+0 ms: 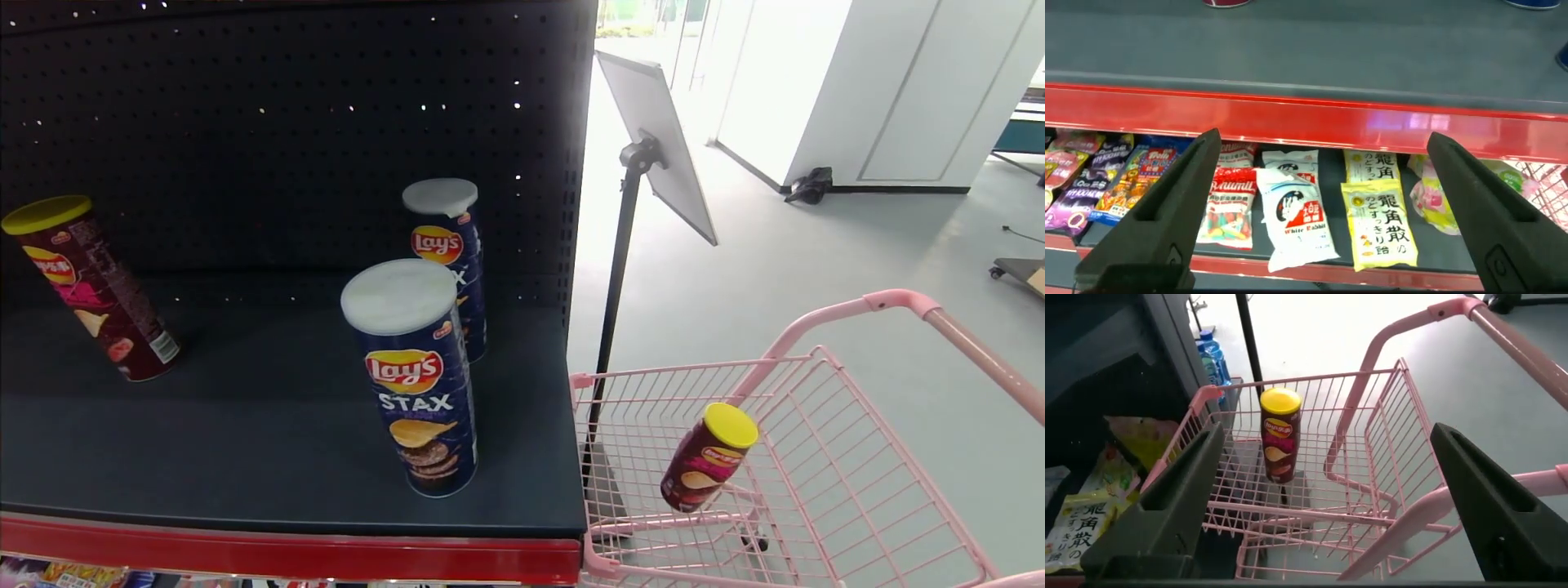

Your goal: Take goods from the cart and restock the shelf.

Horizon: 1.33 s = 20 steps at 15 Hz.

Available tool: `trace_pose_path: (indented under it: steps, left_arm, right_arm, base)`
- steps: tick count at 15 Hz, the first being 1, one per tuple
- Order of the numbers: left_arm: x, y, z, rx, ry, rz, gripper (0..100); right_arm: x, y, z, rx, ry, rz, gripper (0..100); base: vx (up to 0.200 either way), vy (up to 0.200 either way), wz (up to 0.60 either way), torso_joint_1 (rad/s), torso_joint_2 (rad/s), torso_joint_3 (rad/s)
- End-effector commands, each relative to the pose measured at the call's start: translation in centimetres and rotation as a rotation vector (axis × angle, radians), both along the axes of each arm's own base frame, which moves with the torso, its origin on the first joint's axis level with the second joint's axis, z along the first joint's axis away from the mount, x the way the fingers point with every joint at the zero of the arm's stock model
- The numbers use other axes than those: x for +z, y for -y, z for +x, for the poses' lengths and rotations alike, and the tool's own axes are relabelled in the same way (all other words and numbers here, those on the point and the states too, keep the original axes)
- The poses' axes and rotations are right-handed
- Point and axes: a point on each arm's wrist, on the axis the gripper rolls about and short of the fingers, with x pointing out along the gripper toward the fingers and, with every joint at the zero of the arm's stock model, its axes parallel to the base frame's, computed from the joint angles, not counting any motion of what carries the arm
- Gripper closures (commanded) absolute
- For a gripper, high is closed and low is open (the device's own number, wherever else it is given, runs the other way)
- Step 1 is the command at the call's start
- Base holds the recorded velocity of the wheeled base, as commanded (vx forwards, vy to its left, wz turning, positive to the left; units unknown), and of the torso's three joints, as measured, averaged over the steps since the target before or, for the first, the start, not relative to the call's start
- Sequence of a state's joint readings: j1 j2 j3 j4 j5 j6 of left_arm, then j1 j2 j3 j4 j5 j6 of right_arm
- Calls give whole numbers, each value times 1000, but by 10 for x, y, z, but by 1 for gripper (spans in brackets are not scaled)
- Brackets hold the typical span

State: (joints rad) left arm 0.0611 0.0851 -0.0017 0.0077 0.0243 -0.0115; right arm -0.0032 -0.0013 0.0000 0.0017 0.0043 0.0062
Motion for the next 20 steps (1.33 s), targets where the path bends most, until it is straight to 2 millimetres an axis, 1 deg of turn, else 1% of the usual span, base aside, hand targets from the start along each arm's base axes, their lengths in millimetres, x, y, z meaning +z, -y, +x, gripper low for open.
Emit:
trace_pose_path:
  steps: [1, 4, 16, 20]
  left_arm:
    - [0, 0, 0, 1, -1, -1, 0]
    - [0, 0, 0, 1, -1, -2, 0]
    - [0, 0, 0, 1, -1, -5, 0]
    - [0, 0, 0, 1, 1, -4, 0]
  right_arm:
    - [0, 0, 0, 0, -1, 0, 0]
    - [0, 0, 0, 0, -1, 0, 0]
    - [0, 0, 0, 0, -1, 0, 0]
    - [0, 0, 0, 0, -1, 2, 0]
  base:
    - [0, 0, 0, 0, 0, 0]
    - [0, 0, 0, 0, 0, 0]
    - [-200, 0, 0, 1, 2, 1]
    - [0, 0, 0, 0, 0, 0]
